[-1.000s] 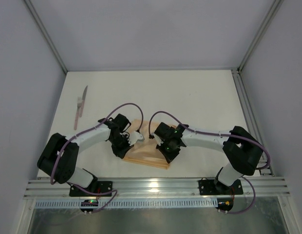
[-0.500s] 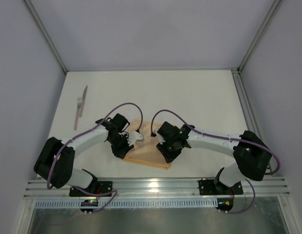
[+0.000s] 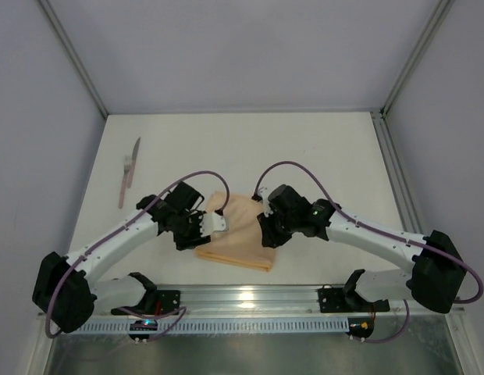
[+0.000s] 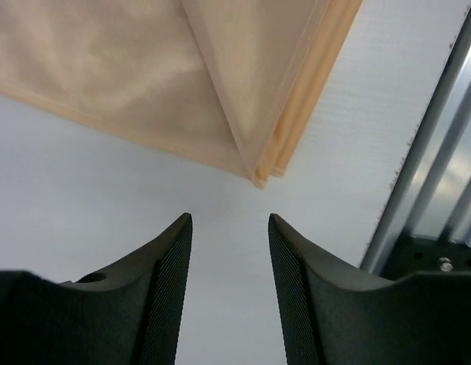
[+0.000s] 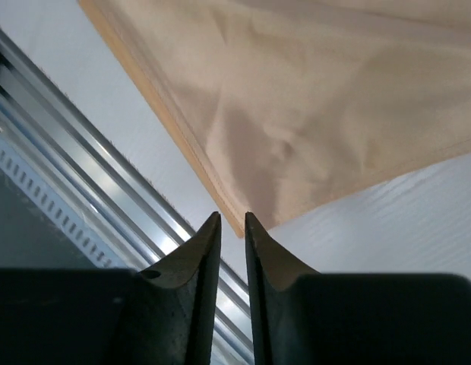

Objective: Fold the napkin into a case and place the utensils inside
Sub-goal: Smooth out the upper triangle-folded napkin at the center of the board.

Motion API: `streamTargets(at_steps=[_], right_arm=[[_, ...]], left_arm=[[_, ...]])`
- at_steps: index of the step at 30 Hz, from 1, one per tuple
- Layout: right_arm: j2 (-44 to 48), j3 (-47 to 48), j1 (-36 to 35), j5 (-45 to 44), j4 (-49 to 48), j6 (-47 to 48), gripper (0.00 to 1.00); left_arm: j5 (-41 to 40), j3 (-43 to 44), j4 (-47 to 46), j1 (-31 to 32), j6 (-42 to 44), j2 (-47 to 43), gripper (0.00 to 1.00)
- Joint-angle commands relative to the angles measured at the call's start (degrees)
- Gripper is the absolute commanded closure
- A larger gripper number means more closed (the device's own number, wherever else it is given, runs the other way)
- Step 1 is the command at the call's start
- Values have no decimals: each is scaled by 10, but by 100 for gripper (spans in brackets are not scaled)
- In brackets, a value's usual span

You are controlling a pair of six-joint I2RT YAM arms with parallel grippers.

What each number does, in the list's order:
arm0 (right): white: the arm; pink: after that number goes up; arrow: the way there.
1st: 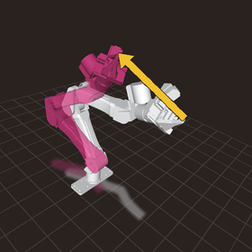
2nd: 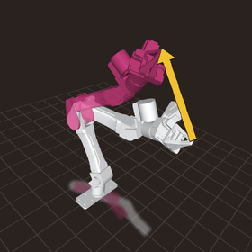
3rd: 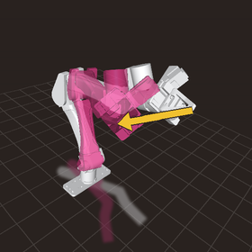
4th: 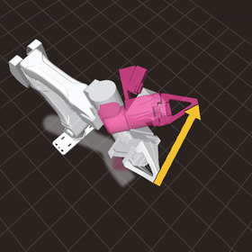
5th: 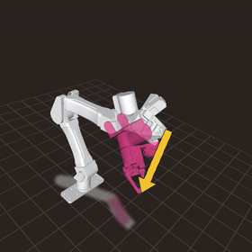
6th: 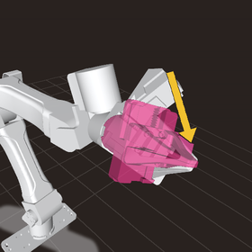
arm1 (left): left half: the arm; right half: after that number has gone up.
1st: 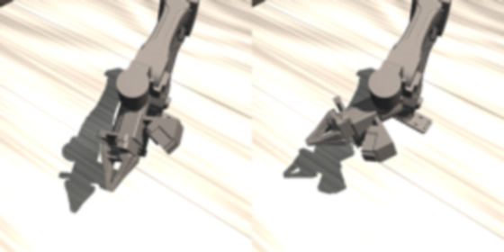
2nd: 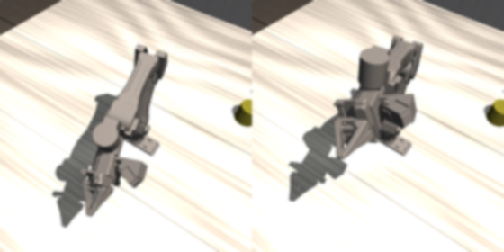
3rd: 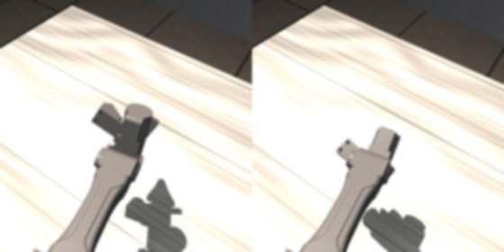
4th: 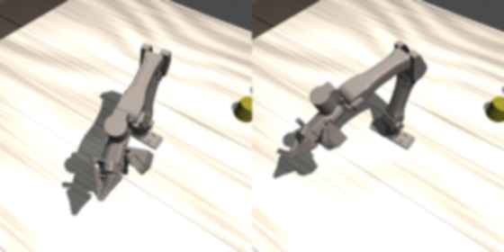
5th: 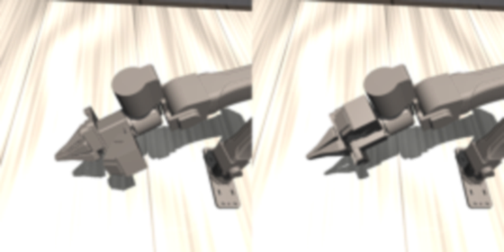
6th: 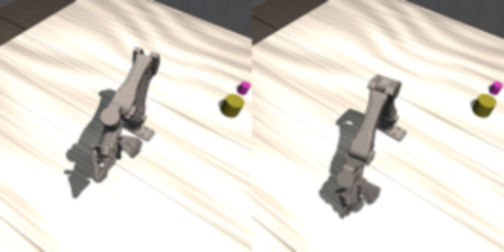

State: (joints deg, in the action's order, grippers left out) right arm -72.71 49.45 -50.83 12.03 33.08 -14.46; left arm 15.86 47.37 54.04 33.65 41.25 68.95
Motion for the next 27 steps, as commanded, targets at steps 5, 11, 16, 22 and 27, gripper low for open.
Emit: streamTargets(at_steps=[5,11,16,22,27], right_arm=[[17,-74,33,12,-152,-121,82],[62,-132,33,-3,-186,-128,79],[79,-171,33,9,-217,-132,77],[88,-184,33,15,-246,-124,76],[109,-191,33,12,-256,-118,76]], left_arm=[[-74,-88,-201,191,35,-106,31],[-152,-149,-300,252,55,-65,23],[-161,-178,-320,252,75,-38,22],[-170,-186,-308,252,60,-14,28],[-167,-206,-309,259,61,-17,51]])
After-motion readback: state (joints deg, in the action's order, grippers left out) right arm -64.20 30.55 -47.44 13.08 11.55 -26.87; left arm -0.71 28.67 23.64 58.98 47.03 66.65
